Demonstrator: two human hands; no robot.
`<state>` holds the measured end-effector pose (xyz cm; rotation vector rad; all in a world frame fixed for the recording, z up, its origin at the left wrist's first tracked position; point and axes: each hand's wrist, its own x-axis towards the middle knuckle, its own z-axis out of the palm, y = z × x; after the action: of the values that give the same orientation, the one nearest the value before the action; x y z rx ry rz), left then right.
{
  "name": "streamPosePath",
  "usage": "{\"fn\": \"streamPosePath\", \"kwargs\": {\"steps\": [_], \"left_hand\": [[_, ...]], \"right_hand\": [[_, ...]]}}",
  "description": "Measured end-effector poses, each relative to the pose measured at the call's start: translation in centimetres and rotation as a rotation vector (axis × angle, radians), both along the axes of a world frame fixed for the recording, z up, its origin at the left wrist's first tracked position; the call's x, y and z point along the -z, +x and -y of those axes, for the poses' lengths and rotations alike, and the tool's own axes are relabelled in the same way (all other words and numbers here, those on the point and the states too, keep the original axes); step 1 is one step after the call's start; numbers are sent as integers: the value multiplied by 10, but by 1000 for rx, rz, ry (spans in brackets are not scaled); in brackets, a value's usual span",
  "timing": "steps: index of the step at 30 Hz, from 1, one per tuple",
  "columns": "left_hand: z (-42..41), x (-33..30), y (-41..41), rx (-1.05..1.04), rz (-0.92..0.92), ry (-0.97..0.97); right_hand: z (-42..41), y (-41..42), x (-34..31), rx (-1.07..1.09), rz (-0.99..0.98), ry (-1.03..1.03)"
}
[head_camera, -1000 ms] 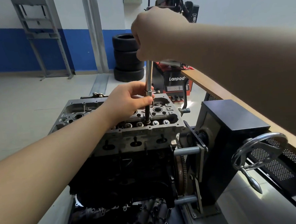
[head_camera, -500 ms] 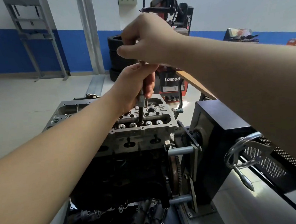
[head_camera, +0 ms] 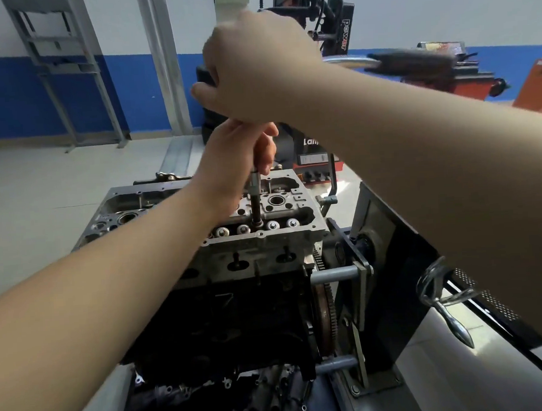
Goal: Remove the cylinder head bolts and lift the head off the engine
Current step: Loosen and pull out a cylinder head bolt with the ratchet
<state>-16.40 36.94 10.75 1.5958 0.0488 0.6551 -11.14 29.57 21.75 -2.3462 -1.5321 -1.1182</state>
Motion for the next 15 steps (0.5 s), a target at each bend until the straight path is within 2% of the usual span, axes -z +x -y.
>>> {"fn": "streamPosePath", "kwargs": {"steps": [1, 3, 5, 7, 11, 13, 15], "left_hand": [[-10, 1, -5, 147, -1, -2], [-32, 3, -22, 263, -49, 27], [-40, -1, -28, 198, -101, 213], [-36, -6, -29, 51, -129, 387], [-13, -5, -18, -371, -136, 700], [-7, -4, -16, -441, -109, 757], [-16, -3, -18, -297, -134, 639]], "right_hand": [[3, 1, -1, -81, -64, -2], [7, 3, -1, -187, -159, -16], [5, -1, -1, -170, -157, -28], [-3, -4, -1, -60, -88, -13], [-6, -2, -3, 188, -94, -38], [-6, -2, -1, 197, -59, -41], [-5, -3, 0, 130, -10, 8]]}}
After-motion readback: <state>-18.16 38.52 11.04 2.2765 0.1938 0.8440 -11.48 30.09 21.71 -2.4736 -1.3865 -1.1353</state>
